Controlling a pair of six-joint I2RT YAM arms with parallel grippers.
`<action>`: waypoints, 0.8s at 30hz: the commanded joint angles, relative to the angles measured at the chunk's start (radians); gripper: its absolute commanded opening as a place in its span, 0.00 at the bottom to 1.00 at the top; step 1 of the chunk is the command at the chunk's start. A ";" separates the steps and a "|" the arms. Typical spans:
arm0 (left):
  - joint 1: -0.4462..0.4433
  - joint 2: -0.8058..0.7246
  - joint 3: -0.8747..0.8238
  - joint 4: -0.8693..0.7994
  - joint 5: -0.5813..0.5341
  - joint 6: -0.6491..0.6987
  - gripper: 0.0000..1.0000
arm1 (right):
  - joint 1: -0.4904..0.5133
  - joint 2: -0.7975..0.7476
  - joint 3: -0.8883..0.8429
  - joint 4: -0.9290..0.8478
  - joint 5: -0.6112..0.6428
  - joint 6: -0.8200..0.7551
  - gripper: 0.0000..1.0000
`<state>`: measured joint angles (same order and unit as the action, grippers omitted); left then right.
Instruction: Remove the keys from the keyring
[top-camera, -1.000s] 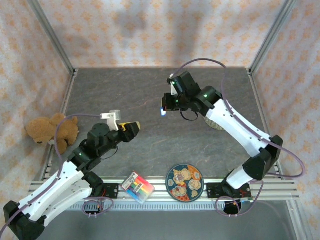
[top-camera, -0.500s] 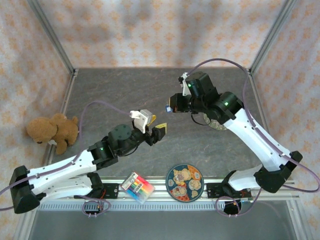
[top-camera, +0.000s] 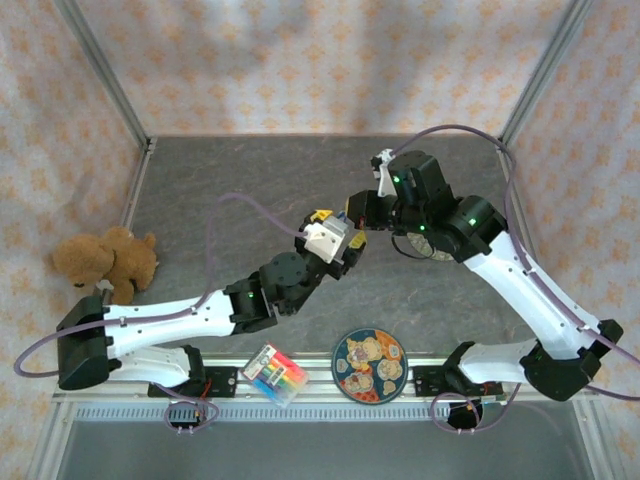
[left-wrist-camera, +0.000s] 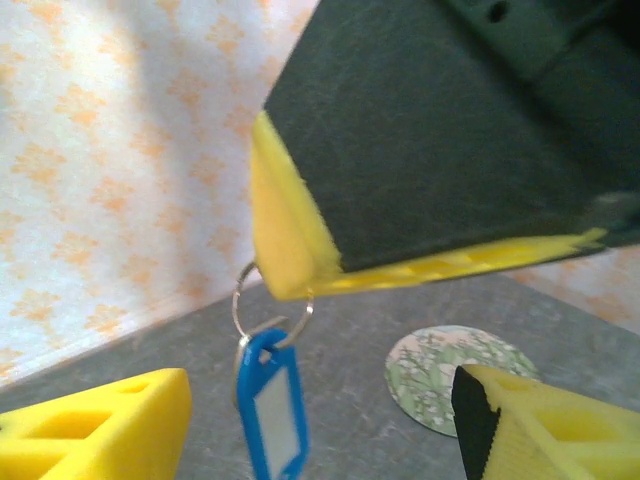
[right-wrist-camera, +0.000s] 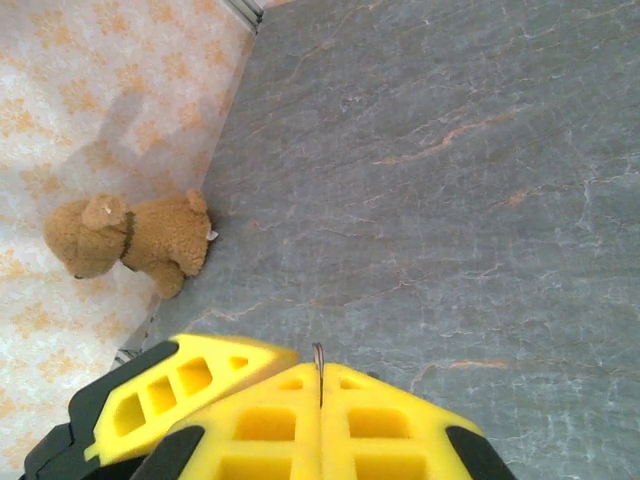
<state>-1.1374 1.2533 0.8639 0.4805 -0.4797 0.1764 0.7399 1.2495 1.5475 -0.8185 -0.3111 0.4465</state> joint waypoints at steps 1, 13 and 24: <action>-0.003 0.031 0.052 0.106 -0.126 0.101 0.68 | 0.008 -0.038 -0.016 0.039 -0.010 0.027 0.05; -0.002 0.027 0.053 0.045 -0.148 0.120 0.33 | 0.009 -0.060 -0.021 0.049 -0.010 0.039 0.06; -0.003 -0.060 0.020 -0.059 -0.109 0.095 0.24 | 0.009 -0.059 -0.024 0.063 -0.025 0.049 0.06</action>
<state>-1.1374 1.2232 0.9001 0.4526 -0.5835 0.2821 0.7437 1.2076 1.5265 -0.7654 -0.3302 0.4839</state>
